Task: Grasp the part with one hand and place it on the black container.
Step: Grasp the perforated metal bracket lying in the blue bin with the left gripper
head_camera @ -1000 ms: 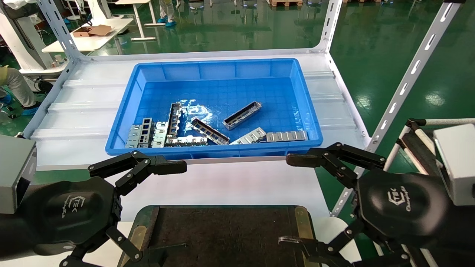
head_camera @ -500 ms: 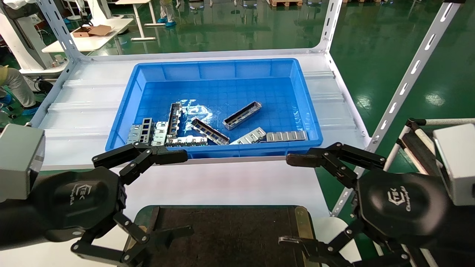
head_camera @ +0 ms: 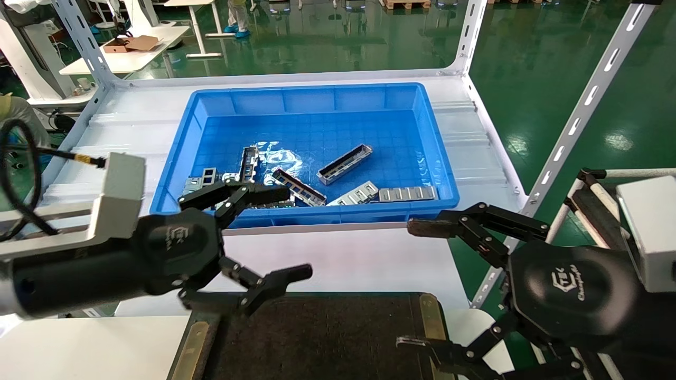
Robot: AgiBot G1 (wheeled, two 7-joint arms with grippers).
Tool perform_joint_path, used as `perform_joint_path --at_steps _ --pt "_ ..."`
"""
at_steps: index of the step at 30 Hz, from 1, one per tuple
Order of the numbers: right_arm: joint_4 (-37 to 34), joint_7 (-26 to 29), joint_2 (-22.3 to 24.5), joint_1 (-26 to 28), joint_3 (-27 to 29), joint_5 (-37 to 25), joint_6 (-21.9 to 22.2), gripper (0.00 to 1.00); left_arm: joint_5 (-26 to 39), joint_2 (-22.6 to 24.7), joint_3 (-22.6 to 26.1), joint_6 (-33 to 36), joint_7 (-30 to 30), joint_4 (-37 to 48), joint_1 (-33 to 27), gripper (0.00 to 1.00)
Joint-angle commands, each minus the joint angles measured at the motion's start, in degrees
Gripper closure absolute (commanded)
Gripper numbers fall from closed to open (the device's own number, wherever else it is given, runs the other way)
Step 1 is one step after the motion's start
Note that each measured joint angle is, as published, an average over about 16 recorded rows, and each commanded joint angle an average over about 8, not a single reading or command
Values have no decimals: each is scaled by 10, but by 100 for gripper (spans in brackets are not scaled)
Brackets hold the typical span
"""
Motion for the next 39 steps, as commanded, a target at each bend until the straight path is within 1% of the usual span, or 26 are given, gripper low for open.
perform_joint_path --at_steps 1,7,18,29,39 --pt "0 0 0 0 0 0 0 0 14 9 5 -14 0 2 -6 0" --pt "0 0 0 0 0 0 0 0 56 53 23 -61 2 34 -34 0" --pt "0 0 0 0 0 0 0 0 135 139 59 -148 14 129 -85 0" --pt "0 0 0 0 0 0 0 0 200 236 88 -230 52 269 -147 0" --pt "0 0 0 0 0 0 0 0 227 314 97 -286 112 414 -197 0"
